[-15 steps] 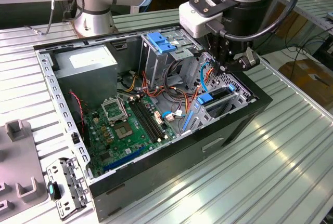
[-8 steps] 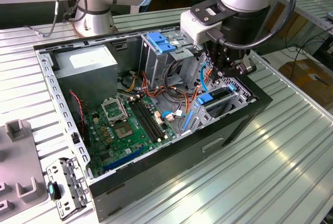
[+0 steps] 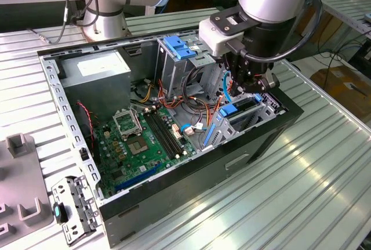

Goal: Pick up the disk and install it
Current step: 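Insert the disk into the insertion slot, then insert the first disk wire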

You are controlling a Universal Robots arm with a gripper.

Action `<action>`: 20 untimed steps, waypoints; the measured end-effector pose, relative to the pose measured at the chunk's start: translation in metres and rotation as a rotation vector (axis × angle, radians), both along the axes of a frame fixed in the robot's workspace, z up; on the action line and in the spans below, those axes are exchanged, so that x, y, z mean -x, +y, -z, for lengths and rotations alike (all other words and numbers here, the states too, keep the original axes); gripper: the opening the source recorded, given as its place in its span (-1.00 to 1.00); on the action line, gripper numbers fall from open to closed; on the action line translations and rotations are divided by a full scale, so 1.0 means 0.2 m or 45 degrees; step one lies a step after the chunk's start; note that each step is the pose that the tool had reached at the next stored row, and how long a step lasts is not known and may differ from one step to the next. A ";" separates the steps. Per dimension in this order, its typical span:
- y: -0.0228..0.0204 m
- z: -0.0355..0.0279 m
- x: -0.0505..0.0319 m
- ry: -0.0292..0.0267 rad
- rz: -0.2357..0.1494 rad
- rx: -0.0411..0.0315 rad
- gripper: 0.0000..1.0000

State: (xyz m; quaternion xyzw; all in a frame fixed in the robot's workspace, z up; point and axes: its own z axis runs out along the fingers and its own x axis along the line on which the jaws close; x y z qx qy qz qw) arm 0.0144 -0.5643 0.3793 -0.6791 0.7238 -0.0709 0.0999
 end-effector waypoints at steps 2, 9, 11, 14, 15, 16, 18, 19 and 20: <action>0.000 0.018 -0.031 0.0055 0.000 -0.0002 -0.79; 0.000 0.058 -0.087 0.0237 0.000 0.0002 -0.79; 0.000 0.063 -0.087 0.0236 0.000 -0.0001 -0.79; 0.000 0.063 -0.087 0.0236 0.000 -0.0001 -0.79; 0.000 0.064 -0.087 0.0236 0.000 -0.0001 -0.79; 0.000 0.064 -0.088 0.0237 0.000 -0.0001 -0.79; 0.000 0.065 -0.087 0.0236 0.000 -0.0002 -0.79; 0.000 0.065 -0.087 0.0236 0.000 -0.0002 -0.79; 0.000 0.065 -0.088 0.0237 0.000 -0.0001 -0.79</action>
